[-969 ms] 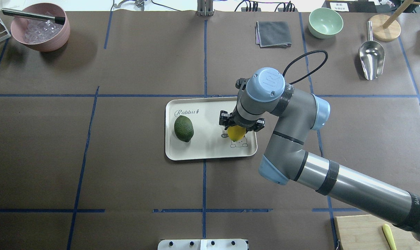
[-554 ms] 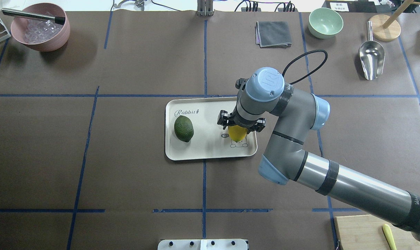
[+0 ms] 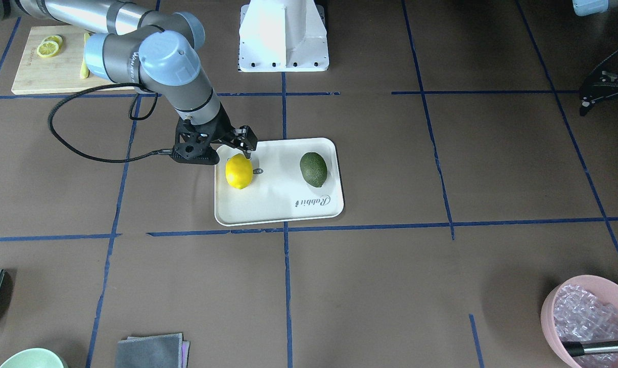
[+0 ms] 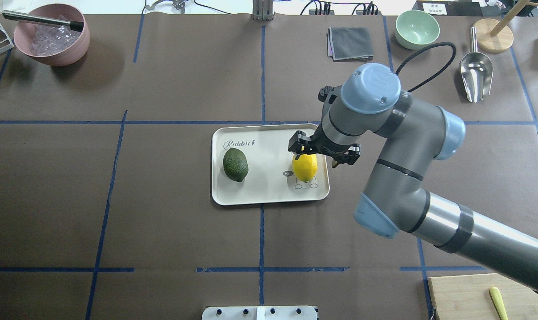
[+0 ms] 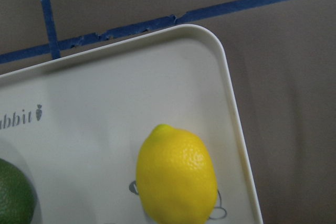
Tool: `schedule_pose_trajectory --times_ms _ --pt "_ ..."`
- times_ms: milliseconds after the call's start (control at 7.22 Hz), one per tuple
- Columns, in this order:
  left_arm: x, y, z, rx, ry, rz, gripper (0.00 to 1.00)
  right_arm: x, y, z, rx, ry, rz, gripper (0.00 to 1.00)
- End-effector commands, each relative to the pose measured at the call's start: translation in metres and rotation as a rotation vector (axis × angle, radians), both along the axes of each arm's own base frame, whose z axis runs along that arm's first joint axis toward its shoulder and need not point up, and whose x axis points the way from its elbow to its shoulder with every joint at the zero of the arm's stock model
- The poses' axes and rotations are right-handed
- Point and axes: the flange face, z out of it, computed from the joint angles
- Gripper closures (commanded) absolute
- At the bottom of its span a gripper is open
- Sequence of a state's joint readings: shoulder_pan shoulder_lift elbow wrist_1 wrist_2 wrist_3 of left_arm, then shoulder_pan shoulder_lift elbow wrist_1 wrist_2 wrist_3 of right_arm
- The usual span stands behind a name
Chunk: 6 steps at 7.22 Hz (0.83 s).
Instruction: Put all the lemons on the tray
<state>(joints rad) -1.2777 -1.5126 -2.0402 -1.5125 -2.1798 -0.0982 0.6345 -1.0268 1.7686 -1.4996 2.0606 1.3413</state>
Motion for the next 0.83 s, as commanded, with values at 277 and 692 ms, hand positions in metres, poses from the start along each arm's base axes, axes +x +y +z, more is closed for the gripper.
schedule_pose_trajectory --times_ms 277,692 --pt "-0.013 0.001 0.018 -0.062 0.086 -0.001 0.00 0.175 0.011 0.091 0.091 0.034 -0.087 0.00" --pt "-0.065 -0.011 0.063 -0.025 0.056 0.023 0.00 0.353 -0.003 0.224 0.239 0.097 -0.202 0.00"
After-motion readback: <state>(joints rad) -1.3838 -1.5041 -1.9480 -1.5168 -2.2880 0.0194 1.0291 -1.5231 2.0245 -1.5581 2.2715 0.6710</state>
